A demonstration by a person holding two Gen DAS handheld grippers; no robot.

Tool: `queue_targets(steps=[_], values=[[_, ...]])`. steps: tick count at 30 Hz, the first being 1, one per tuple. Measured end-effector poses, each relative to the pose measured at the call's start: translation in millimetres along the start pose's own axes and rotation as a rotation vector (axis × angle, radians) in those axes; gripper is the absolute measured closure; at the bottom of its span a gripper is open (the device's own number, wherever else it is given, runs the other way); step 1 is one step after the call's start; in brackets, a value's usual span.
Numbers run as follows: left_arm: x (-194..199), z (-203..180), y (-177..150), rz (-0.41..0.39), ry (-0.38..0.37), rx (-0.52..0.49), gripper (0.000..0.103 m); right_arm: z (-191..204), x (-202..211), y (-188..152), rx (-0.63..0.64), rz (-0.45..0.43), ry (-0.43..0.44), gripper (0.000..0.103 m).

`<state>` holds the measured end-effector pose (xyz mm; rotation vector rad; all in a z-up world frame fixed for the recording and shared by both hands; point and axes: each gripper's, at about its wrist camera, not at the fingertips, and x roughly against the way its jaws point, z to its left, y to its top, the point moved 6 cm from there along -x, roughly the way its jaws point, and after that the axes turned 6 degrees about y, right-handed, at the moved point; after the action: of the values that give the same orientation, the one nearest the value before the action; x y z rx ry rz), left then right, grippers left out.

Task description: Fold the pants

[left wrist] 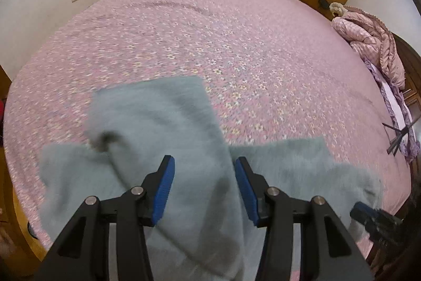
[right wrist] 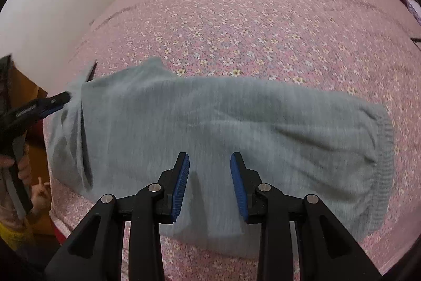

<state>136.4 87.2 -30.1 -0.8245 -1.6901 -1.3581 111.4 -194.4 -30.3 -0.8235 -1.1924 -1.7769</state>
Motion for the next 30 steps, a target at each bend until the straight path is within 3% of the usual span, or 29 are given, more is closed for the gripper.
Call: queue_targets(steps=[11, 13, 14, 15, 17, 25, 30], values=[[-49, 9, 23, 0.012, 0.135, 0.046, 0.053, -7, -11, 4, -0.046, -0.005, 0.03, 0.069], [-52, 12, 23, -0.019, 0.147, 0.045, 0.062, -9, -11, 3, -0.058, -0.007, 0.041, 0.069], [-51, 15, 24, -0.035, 0.152, 0.036, 0.084, -9, -12, 3, -0.062, -0.009, 0.046, 0.069], [-51, 16, 24, -0.034, 0.146, 0.031, 0.098, -9, -12, 2, -0.065, -0.011, 0.05, 0.069], [-47, 24, 23, -0.034, 0.095, 0.059, 0.1, -9, -12, 2, -0.07, -0.014, 0.054, 0.069], [31, 67, 16, -0.171, -0.023, 0.151, 0.1, -8, -9, 0, -0.082, -0.025, 0.059, 0.069], [87, 107, 0, -0.263, -0.016, 0.209, 0.1, -5, -9, -1, -0.08, -0.026, 0.056, 0.069]])
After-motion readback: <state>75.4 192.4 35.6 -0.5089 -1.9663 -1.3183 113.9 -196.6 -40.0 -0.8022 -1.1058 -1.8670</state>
